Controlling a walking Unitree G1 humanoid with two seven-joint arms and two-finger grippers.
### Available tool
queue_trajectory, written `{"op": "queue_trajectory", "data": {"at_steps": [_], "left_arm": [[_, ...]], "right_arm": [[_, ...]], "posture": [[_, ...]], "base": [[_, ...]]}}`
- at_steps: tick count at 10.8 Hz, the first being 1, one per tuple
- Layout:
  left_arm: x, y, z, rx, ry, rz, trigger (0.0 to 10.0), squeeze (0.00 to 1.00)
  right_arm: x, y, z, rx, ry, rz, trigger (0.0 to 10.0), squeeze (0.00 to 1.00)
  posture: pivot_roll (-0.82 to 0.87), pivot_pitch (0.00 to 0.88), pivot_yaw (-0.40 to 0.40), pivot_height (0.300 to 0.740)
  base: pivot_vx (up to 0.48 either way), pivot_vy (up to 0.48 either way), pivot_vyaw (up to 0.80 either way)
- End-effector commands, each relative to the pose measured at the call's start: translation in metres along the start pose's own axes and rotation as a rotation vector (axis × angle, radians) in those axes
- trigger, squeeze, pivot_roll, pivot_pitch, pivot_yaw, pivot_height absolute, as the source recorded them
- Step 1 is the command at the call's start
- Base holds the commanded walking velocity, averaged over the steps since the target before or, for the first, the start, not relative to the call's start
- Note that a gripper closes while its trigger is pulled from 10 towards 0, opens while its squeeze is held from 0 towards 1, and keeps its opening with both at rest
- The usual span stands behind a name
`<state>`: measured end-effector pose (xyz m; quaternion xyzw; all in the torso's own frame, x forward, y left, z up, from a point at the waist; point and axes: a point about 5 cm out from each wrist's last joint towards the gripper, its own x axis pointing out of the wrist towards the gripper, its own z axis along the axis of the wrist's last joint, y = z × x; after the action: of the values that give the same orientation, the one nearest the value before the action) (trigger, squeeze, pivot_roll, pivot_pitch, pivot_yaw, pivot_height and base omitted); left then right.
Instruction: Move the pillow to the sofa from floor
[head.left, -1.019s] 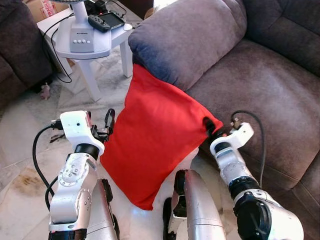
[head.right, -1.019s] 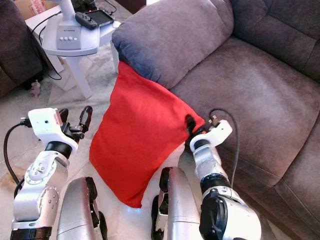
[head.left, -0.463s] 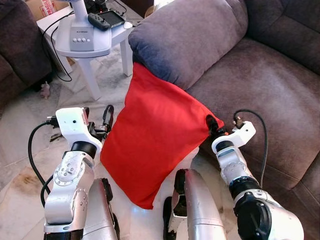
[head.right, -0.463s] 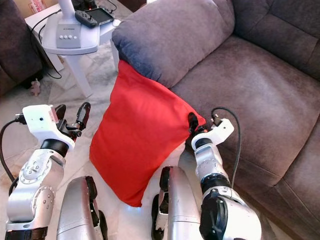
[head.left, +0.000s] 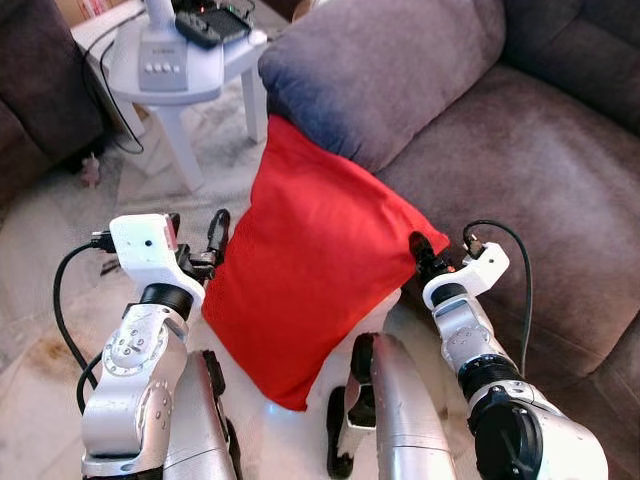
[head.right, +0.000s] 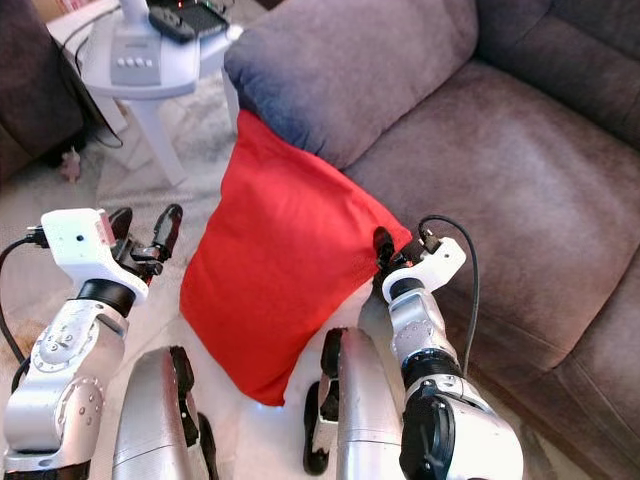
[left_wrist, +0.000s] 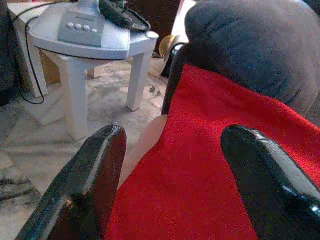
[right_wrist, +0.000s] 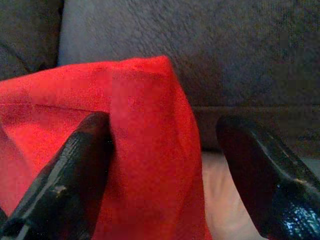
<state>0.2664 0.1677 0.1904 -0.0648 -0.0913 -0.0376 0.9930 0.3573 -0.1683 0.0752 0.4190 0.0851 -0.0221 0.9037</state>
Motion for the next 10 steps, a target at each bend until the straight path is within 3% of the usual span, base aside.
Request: {"op": "queue_trajectory", "data": {"at_steps": [1,2,4,10], "left_arm": [[-0.004,-0.002,0.003,-0.004,-0.001,-0.013,10.0,0.00],[-0.004,-0.002,0.004,-0.002,0.000,-0.014,10.0,0.00],[-0.003,-0.002,0.005,0.000,0.004,-0.017,10.0,0.00],[-0.002,-0.003,0.004,0.002,0.022,-0.032,10.0,0.00]], "right_arm": [[-0.002,-0.003,0.001,0.018,-0.022,0.004,1.5,0.00],[0.000,0.002,0.002,0.004,-0.033,0.026,0.0,0.00],[0.002,0.010,0.003,0.019,-0.049,0.065,0.0,0.00],[0.000,0.009,-0.001,0.026,-0.046,0.080,0.0,0.00]], "posture": [[0.15,0.348,-0.120,0.535],[0.15,0.348,-0.117,0.535],[0.16,0.339,-0.111,0.535],[0.16,0.331,-0.100,0.535]], "base": [[0.000,0.000,0.00],[0.000,0.000,0.00],[0.000,0.000,0.00],[0.000,0.000,0.00]]}}
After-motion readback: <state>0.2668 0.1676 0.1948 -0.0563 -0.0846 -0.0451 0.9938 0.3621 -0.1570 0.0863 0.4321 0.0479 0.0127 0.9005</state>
